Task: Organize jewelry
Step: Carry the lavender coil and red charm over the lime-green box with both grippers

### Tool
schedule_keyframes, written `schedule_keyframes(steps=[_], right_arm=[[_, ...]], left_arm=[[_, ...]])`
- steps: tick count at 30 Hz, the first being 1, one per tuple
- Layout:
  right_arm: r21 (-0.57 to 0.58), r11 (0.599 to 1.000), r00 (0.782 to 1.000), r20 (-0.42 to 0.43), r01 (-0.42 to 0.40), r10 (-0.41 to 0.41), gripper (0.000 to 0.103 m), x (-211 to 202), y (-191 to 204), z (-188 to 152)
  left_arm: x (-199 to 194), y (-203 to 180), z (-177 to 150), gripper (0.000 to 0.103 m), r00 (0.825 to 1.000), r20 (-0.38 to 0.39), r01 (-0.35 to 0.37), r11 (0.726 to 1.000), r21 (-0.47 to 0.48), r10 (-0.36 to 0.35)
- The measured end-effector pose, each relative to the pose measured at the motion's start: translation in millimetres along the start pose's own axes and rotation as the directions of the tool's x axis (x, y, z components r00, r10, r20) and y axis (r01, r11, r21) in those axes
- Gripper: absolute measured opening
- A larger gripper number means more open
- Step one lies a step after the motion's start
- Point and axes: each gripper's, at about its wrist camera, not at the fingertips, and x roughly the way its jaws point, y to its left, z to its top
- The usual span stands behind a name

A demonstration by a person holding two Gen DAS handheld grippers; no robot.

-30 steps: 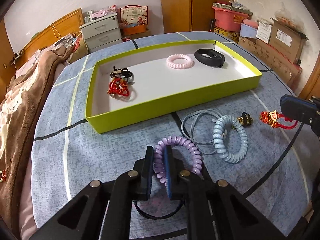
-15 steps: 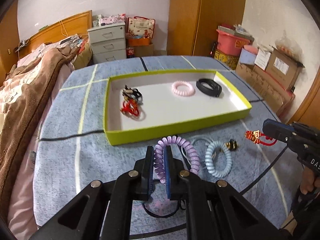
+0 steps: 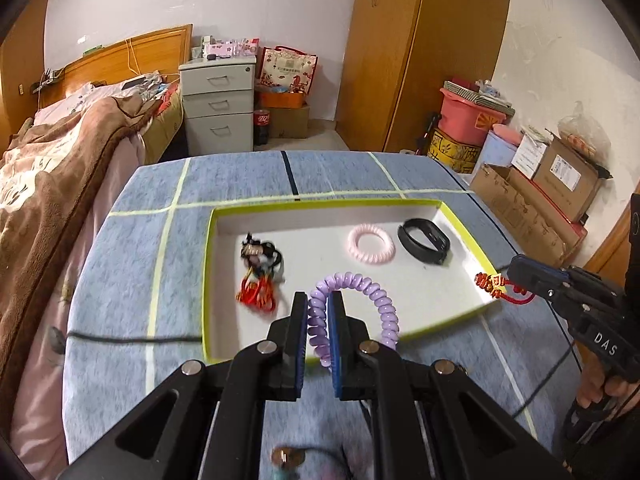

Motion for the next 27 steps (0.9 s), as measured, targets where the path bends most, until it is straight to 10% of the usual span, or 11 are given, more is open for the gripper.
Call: schedule_keyframes(steps=[27], right_arm=[[-0.06, 0.998, 0.987, -0.156, 0.036, -0.045, 0.006, 65, -13, -2]], left_arm=[[88, 6, 30, 0.011, 0.993, -0.12, -0.025, 0.999, -0.038, 0.02]])
